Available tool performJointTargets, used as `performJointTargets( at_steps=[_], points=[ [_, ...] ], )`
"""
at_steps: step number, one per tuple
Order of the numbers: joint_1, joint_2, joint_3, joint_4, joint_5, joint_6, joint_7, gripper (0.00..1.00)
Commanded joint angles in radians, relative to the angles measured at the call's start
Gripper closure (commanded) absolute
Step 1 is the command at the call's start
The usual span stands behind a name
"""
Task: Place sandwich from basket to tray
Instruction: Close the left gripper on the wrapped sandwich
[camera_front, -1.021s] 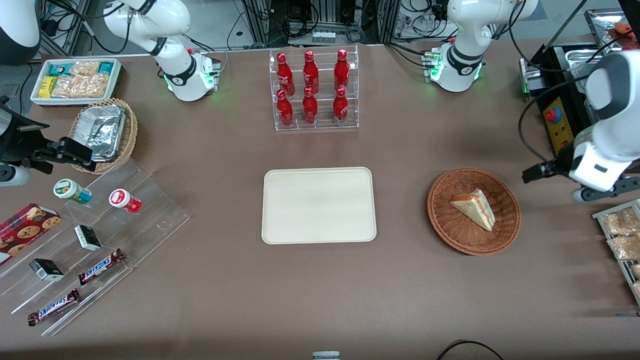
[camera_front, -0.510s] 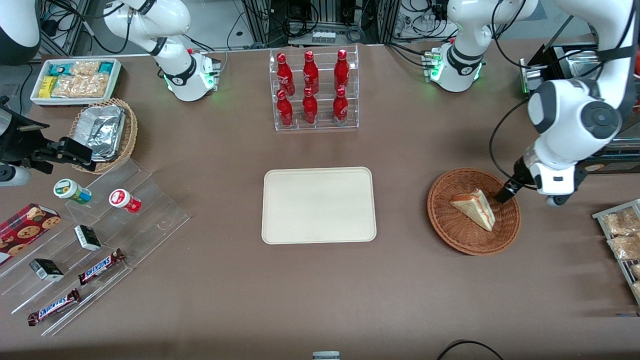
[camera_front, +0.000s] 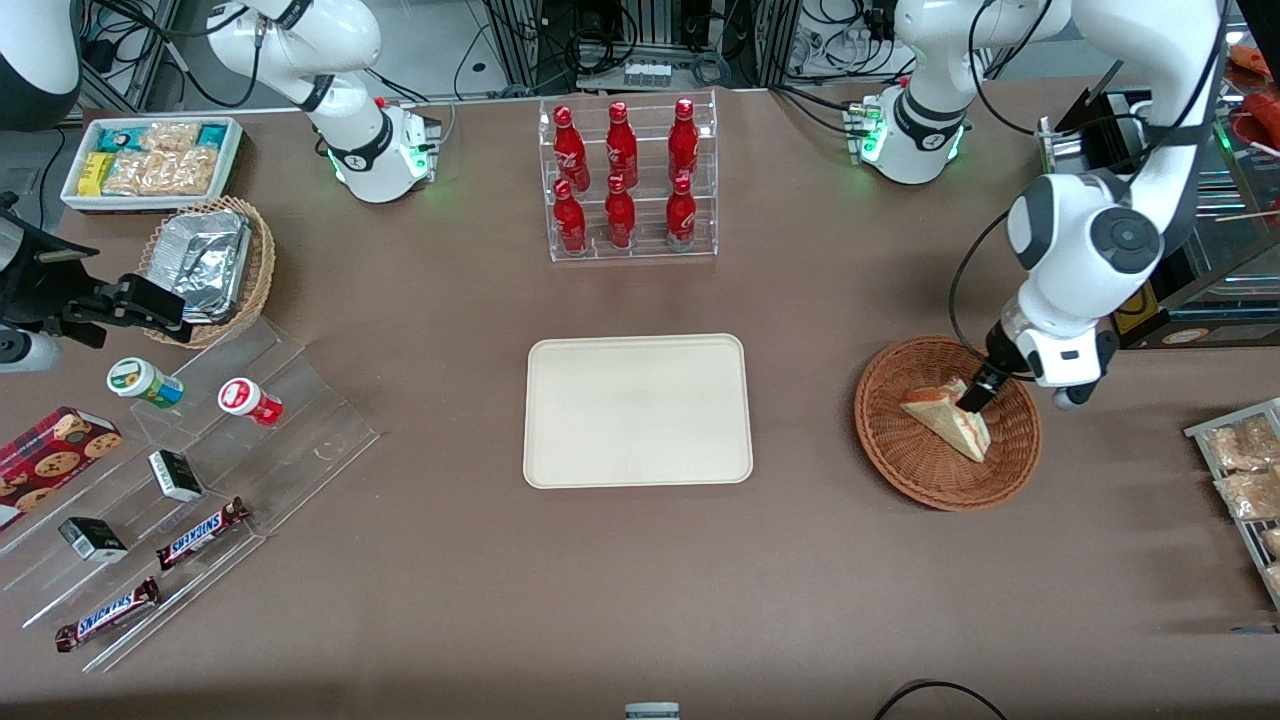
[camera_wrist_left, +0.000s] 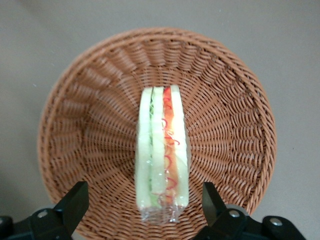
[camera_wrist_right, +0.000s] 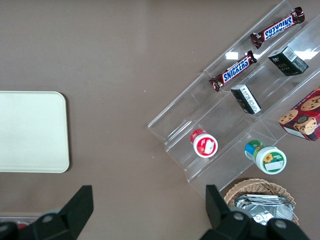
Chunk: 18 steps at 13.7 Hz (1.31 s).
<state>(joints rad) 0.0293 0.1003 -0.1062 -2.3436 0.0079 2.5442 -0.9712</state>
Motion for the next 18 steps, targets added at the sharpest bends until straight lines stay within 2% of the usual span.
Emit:
performJointTargets(
  at_steps=[1,5,6,7,9,13,15,18],
  points=[
    [-0.003,0.033,-0.021,0.001,0.0,0.04,-0.037,0.0],
    [-0.003,0.094,-0.021,0.001,0.009,0.094,-0.034,0.01],
    [-0.003,0.098,-0.021,0.006,0.009,0.094,-0.034,0.14],
    [-0.003,0.098,-0.021,0.009,0.009,0.094,-0.034,0.39],
    [-0.003,0.099,-0.021,0.01,0.014,0.094,-0.029,0.98],
    [-0.003,0.067,-0.023,0.038,0.027,0.033,-0.015,1.0],
    [-0.003,0.009,-0.032,0.088,0.107,-0.139,0.025,1.0],
    [-0.003,-0.001,-0.13,0.313,0.11,-0.503,0.04,1.0]
  ],
)
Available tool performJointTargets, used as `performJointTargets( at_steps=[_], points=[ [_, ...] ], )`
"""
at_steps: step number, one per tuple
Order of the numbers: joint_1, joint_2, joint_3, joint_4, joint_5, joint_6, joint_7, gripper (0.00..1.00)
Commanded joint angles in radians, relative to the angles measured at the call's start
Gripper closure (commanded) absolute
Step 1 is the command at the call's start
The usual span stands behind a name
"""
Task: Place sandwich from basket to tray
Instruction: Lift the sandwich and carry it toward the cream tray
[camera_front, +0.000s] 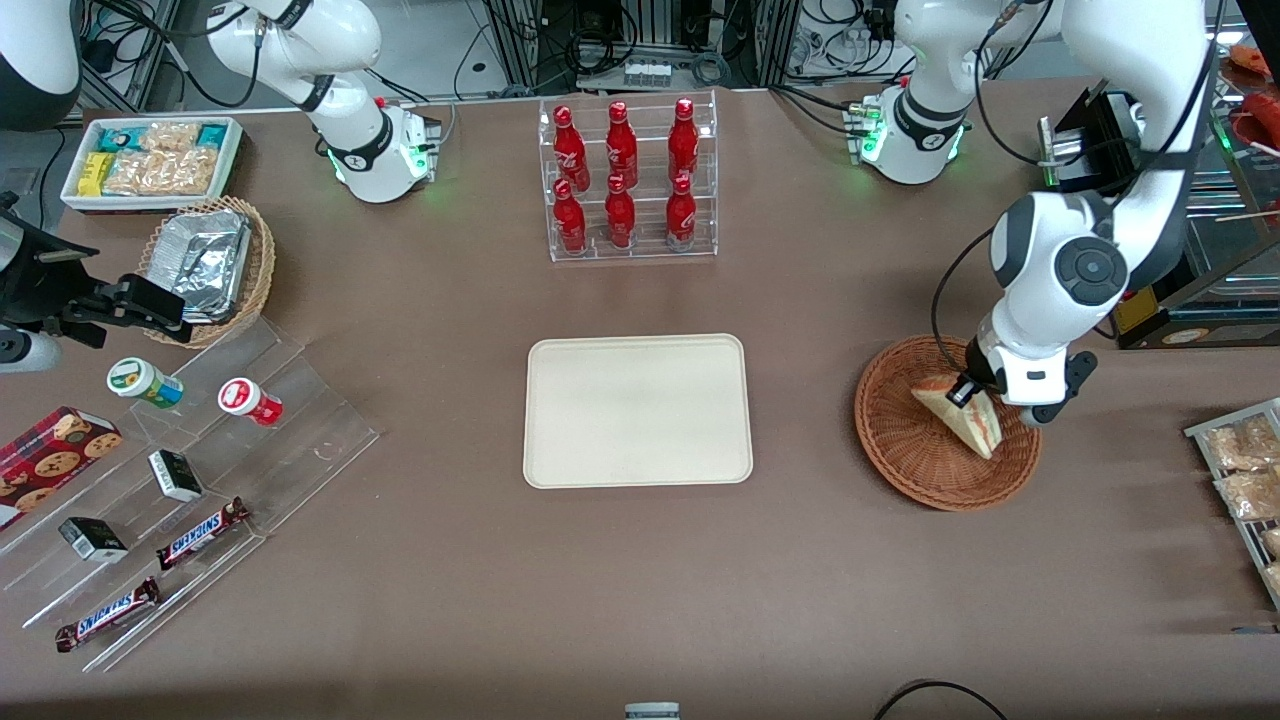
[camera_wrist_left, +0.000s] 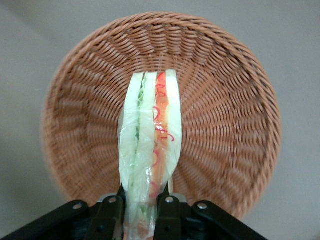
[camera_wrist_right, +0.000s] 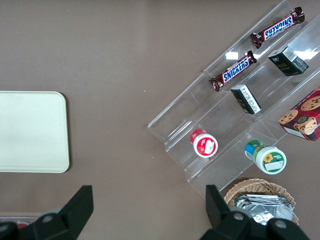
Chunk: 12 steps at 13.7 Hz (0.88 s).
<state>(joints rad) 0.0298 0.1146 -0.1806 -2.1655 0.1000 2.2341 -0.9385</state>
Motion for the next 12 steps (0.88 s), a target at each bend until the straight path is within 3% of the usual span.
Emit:
performJointTargets(
  at_steps=[1,4,7,9,12],
  points=[
    [-0.002,-0.001,-0.098,0.192,0.018,-0.253,0.004,1.0],
    [-0.004,0.017,-0.258,0.266,0.007,-0.268,-0.025,1.0],
    [-0.004,0.15,-0.434,0.381,0.027,-0.258,-0.052,1.0],
    [-0.039,0.265,-0.522,0.447,0.12,-0.226,-0.065,1.0],
    [-0.203,0.431,-0.517,0.542,0.259,-0.168,-0.153,1.0]
  ],
)
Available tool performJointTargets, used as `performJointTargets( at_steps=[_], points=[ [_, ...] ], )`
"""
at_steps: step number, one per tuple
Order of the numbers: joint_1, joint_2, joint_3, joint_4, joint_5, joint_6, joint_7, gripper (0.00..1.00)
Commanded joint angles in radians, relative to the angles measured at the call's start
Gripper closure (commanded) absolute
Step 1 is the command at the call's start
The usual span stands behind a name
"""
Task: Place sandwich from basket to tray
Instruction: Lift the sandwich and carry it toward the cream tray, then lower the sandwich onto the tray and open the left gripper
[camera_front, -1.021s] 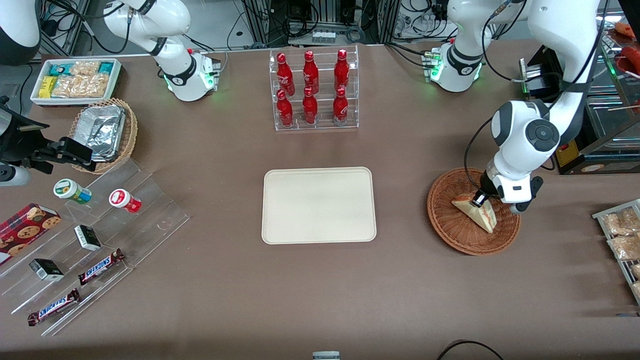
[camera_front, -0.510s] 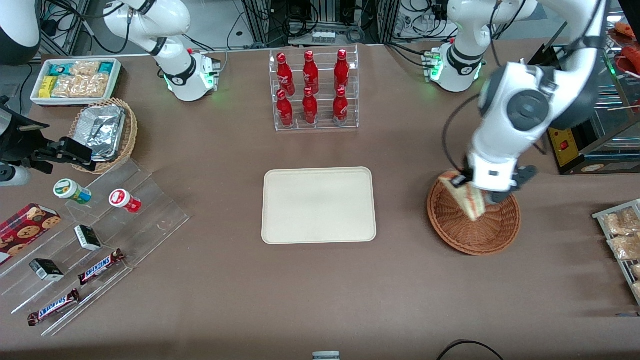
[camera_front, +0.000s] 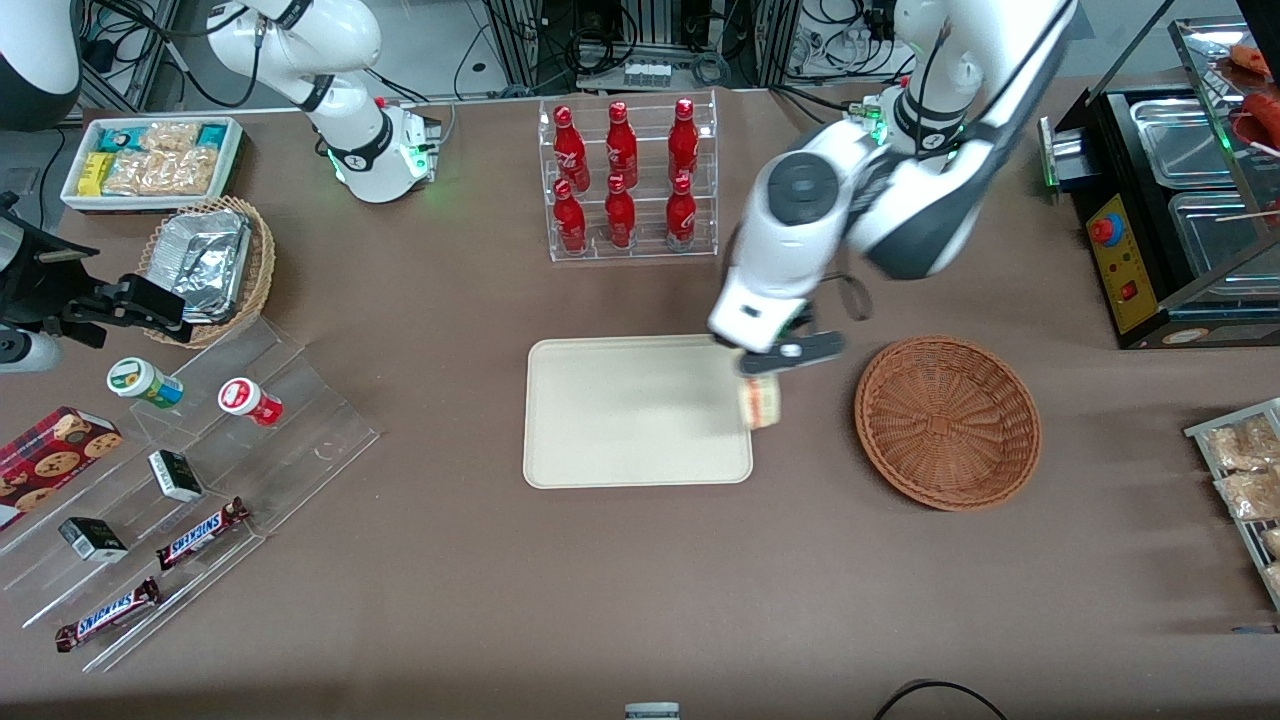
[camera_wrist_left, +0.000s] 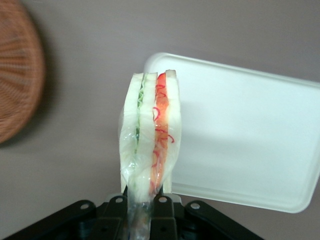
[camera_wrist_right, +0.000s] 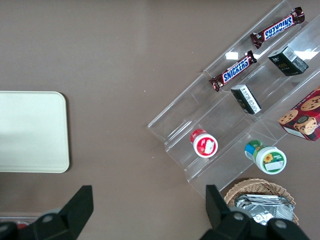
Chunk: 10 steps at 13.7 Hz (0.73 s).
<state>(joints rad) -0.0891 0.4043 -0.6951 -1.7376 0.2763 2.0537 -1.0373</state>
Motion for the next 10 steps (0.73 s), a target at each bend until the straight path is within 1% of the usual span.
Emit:
performJointTargets(
  at_steps=[1,4,8,10],
  points=[
    [-0.118,0.192,-0.003,0.144,0.13,0.037,-0.093,1.0],
    [-0.201,0.307,-0.001,0.199,0.28,0.06,-0.142,1.0],
    [-0.234,0.379,0.003,0.219,0.371,0.129,-0.246,1.0],
    [-0.251,0.421,0.003,0.251,0.409,0.129,-0.282,1.0]
  ],
)
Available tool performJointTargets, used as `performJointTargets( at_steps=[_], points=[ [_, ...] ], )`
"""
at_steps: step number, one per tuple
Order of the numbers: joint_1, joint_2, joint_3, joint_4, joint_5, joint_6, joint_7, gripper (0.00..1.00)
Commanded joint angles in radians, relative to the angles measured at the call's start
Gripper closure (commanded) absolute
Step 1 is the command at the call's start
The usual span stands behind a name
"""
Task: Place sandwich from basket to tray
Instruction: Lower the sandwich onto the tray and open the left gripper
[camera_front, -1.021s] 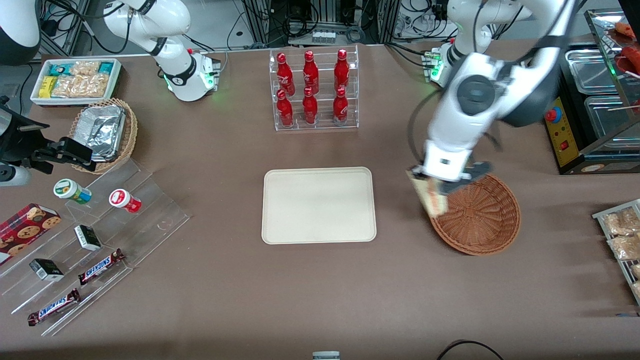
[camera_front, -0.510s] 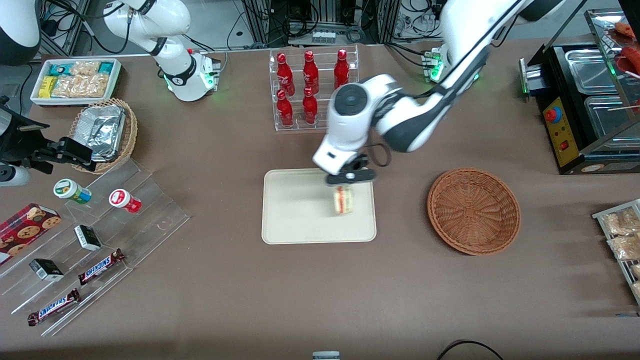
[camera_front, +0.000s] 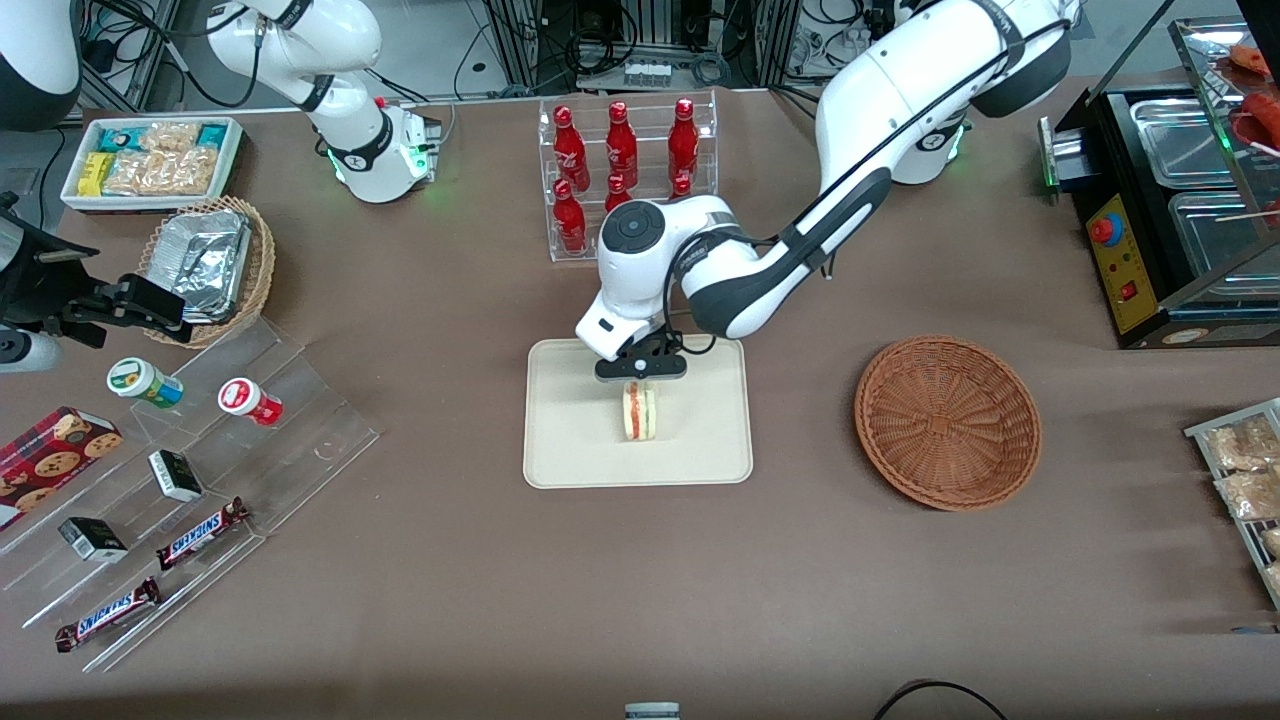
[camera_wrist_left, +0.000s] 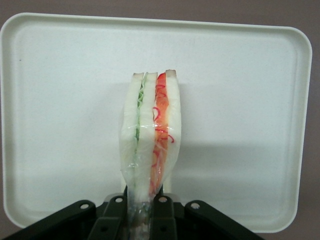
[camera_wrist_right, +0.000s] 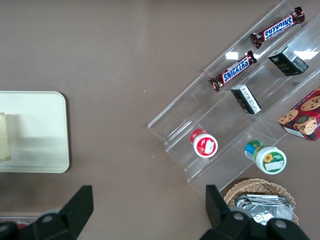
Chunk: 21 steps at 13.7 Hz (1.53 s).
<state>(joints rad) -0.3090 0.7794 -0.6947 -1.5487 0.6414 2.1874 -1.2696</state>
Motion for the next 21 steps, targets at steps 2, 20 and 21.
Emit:
performJointTargets(
  at_steps=[2,20,21],
  points=[
    [-0.038,0.083,0.003,0.107,0.047,-0.005,-0.057,1.0],
    [-0.032,-0.213,0.129,0.13,-0.209,-0.236,-0.071,0.01],
    [-0.016,-0.242,0.129,0.128,-0.219,-0.28,-0.071,0.01]
  ],
)
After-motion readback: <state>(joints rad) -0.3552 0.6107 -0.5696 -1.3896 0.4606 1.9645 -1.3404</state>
